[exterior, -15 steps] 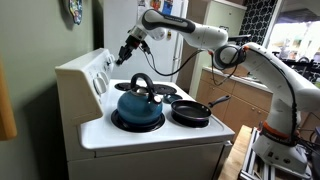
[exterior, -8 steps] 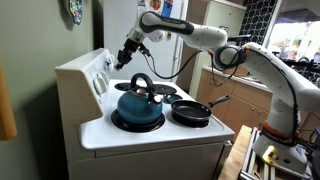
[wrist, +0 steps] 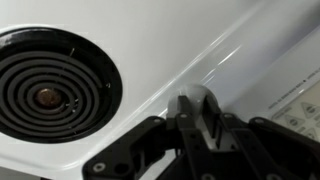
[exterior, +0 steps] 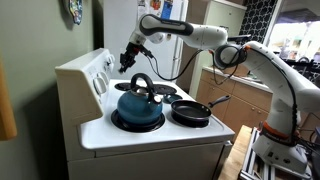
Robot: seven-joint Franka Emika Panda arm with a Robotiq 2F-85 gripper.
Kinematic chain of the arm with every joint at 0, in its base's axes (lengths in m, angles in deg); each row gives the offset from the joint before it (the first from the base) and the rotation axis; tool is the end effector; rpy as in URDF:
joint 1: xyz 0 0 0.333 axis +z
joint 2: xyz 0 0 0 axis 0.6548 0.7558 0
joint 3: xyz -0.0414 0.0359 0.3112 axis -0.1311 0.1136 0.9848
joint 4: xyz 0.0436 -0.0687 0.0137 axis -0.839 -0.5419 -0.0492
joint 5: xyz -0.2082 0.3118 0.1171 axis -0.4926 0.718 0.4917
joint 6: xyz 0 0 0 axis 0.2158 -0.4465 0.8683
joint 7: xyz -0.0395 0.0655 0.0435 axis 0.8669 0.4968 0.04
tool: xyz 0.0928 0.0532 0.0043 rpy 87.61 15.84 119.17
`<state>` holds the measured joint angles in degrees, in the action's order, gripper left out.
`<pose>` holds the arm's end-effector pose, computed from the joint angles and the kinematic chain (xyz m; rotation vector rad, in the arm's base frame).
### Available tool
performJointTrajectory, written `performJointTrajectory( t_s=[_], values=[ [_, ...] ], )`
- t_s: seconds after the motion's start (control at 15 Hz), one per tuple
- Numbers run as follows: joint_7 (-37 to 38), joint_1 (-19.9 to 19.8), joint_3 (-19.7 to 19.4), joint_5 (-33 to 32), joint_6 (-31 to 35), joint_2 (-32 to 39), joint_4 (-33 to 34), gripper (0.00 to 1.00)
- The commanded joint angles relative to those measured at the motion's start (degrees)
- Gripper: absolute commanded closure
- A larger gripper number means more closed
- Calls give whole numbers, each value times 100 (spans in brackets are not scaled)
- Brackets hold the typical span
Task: Pull out the middle white knob from the stove and put it on the hob of the stove
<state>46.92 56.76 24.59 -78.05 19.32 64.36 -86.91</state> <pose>0.7515 0.2831 0.4576 -2.7444 -0.4014 -0.3091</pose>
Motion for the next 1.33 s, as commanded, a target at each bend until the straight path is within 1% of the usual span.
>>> performJointTrajectory(
  t_s=[0.0, 0.27, 0.6, 0.87, 1.0, 1.27],
  values=[
    [628, -78, -36, 134, -19, -402, -871, 95],
    [1078, -191, -15, 177, -24, -865, -1842, 95],
    [1030, -290, -40, 88, 53, -1514, -3122, 95],
    [967, -284, -177, -101, 488, -2009, -4078, 95],
    [959, -257, -251, -174, 791, -2176, -4427, 95],
    [1096, -244, -252, -281, 1456, -2266, -4864, 95]
  ],
)
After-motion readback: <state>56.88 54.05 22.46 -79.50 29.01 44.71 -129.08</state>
